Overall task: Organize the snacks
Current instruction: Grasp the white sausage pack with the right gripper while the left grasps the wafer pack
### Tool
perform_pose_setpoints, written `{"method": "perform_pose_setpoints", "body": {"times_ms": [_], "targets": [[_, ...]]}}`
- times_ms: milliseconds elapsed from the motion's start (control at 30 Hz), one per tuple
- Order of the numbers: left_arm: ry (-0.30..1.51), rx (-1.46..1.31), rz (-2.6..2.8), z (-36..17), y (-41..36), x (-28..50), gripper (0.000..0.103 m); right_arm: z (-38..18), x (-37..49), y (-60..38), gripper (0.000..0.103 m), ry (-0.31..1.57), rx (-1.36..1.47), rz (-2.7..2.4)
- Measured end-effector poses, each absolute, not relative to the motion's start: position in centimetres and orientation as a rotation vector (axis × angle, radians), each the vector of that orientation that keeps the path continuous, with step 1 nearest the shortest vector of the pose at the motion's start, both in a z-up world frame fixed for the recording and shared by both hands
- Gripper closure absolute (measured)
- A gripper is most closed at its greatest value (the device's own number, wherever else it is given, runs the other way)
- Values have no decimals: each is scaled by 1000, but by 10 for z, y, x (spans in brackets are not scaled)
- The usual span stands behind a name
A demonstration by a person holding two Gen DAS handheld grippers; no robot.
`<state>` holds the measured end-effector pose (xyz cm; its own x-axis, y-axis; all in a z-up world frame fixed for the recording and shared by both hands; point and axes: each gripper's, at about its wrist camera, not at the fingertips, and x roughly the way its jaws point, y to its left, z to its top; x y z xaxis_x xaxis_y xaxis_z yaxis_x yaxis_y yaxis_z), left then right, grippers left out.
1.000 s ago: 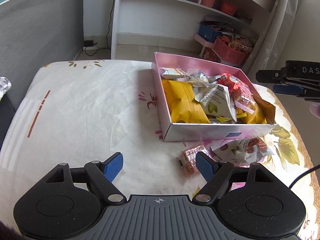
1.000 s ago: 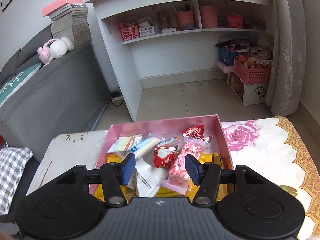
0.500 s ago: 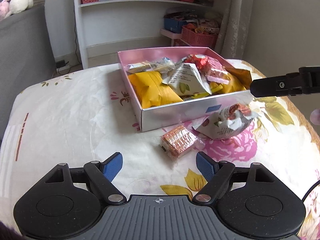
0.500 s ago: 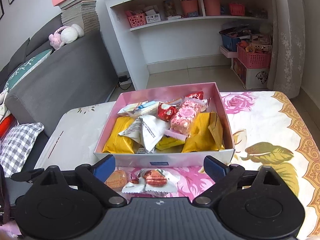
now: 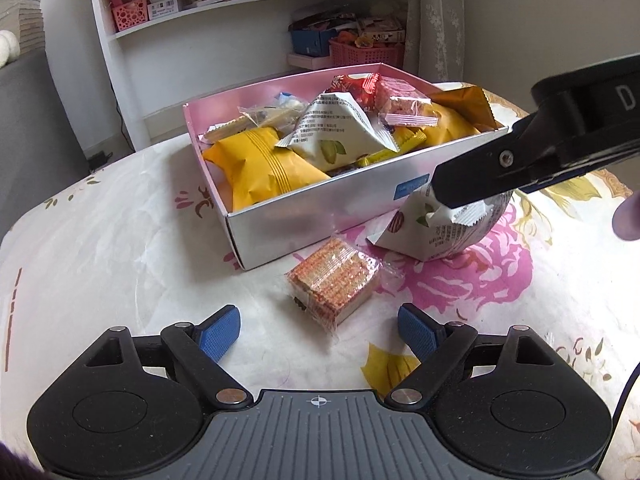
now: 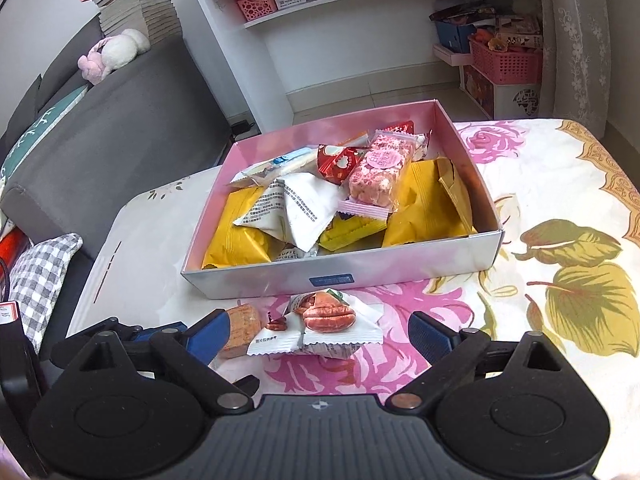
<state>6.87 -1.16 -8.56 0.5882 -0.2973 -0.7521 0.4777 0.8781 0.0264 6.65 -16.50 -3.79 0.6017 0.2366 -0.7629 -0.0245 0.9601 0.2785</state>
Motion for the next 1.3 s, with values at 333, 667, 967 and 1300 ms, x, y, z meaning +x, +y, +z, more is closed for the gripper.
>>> {"method": "perform_pose_setpoints", "body": {"times_ms": [333, 667, 967, 1300], "targets": [[801, 206, -492, -87, -25, 77, 21, -56, 84, -164, 14, 967, 299, 128], [806, 198, -505, -83, -25, 76, 39, -61, 85, -168, 27, 990, 264, 132], [822, 217, -509, -80, -26, 72, 52, -58, 84, -168, 57, 1005, 253, 159], [825, 198, -498, -69, -15, 67, 53, -46, 79, -175, 60, 1003, 269, 162]]}}
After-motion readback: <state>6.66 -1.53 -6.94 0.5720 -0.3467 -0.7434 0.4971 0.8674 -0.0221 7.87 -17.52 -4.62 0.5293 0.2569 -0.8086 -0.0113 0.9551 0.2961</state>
